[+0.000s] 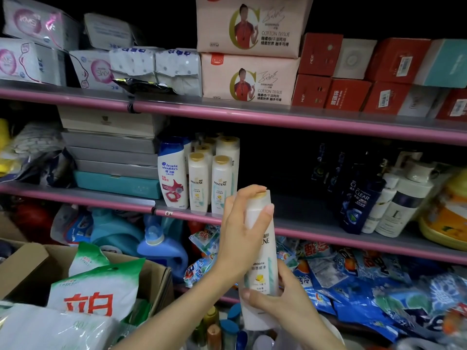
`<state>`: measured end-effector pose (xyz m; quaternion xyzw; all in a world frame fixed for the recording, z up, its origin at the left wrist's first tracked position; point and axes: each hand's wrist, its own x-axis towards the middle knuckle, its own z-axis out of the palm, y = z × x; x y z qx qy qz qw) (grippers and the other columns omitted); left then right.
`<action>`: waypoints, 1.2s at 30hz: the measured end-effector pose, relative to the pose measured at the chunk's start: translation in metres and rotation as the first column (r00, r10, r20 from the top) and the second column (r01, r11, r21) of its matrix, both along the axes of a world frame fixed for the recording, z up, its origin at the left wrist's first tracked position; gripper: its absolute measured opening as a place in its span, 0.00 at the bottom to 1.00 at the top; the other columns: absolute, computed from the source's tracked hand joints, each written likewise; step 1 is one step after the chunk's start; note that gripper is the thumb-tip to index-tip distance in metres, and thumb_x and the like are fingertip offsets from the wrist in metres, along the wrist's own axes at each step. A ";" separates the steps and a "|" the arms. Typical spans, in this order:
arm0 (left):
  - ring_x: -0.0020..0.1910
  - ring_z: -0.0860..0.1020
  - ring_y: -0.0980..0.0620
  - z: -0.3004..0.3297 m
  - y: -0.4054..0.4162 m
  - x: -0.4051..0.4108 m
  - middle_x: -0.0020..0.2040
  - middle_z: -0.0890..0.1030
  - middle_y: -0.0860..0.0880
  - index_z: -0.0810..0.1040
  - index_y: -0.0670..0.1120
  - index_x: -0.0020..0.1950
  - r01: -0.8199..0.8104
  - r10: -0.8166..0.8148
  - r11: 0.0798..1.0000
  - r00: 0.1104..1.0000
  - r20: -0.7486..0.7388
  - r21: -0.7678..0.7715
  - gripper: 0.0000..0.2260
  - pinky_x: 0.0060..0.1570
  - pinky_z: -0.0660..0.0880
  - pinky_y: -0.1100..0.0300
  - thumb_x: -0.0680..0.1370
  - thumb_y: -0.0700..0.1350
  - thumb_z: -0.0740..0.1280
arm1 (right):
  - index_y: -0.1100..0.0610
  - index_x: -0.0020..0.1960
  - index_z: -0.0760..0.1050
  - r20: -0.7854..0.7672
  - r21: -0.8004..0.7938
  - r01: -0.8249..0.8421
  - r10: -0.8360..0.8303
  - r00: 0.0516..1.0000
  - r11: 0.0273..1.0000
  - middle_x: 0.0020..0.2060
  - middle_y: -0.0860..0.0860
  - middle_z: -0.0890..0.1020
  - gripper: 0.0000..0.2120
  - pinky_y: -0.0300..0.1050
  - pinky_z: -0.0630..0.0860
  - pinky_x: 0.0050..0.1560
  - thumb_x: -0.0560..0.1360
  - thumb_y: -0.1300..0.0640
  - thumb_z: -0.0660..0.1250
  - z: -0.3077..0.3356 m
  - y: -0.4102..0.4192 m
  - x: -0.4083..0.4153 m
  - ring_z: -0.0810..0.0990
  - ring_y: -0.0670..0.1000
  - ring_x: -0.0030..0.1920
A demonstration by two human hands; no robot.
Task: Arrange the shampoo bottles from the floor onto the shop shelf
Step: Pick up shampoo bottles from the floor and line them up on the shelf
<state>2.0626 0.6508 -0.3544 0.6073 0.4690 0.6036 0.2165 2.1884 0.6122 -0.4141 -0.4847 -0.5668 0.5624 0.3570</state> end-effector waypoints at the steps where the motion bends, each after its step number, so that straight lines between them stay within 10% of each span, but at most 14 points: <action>1: 0.52 0.74 0.63 0.002 0.003 -0.001 0.57 0.72 0.54 0.68 0.66 0.60 0.006 -0.006 1.000 1.000 -0.012 0.005 0.14 0.51 0.70 0.72 0.75 0.58 0.61 | 0.46 0.56 0.73 0.007 0.012 -0.012 0.012 1.000 1.000 0.44 0.41 0.84 0.31 0.37 0.79 0.41 0.58 0.54 0.81 0.003 0.004 0.001 0.83 0.41 0.45; 12: 0.51 0.74 0.63 0.021 0.070 -0.033 0.60 0.74 0.53 0.65 0.51 0.68 -0.144 0.161 0.971 0.984 0.080 -0.191 0.17 0.51 0.71 0.66 0.81 0.54 0.58 | 0.41 0.53 0.71 0.022 0.154 0.154 -0.159 0.987 0.976 0.48 0.41 0.83 0.27 0.38 0.78 0.42 0.61 0.57 0.80 0.019 0.106 -0.001 0.83 0.41 0.46; 18: 0.63 0.70 0.47 -0.018 0.107 -0.048 0.66 0.67 0.45 0.65 0.42 0.69 -0.403 0.414 0.846 0.909 -0.046 -0.350 0.22 0.63 0.67 0.56 0.79 0.48 0.64 | 0.52 0.60 0.68 0.117 0.213 0.162 -0.190 0.975 0.963 0.52 0.48 0.81 0.28 0.45 0.78 0.47 0.65 0.59 0.78 0.030 0.197 0.006 0.81 0.48 0.50; 25: 0.68 0.63 0.47 -0.068 0.134 -0.030 0.68 0.66 0.46 0.62 0.49 0.70 -0.556 0.573 0.672 0.809 -0.132 -0.489 0.33 0.64 0.62 0.47 0.71 0.54 0.72 | 0.49 0.53 0.68 0.151 0.275 0.272 -0.321 0.935 0.922 0.45 0.43 0.80 0.27 0.29 0.72 0.34 0.62 0.57 0.80 -0.009 0.257 -0.018 0.78 0.39 0.43; 36: 0.66 0.67 0.49 -0.108 0.140 -0.030 0.63 0.70 0.49 0.68 0.49 0.65 -0.662 0.672 0.632 0.727 -0.141 -0.402 0.28 0.64 0.59 0.47 0.68 0.48 0.76 | 0.55 0.63 0.63 0.104 0.186 0.019 -0.038 0.994 0.982 0.56 0.50 0.78 0.31 0.30 0.77 0.38 0.67 0.65 0.76 -0.014 0.304 -0.054 0.78 0.42 0.50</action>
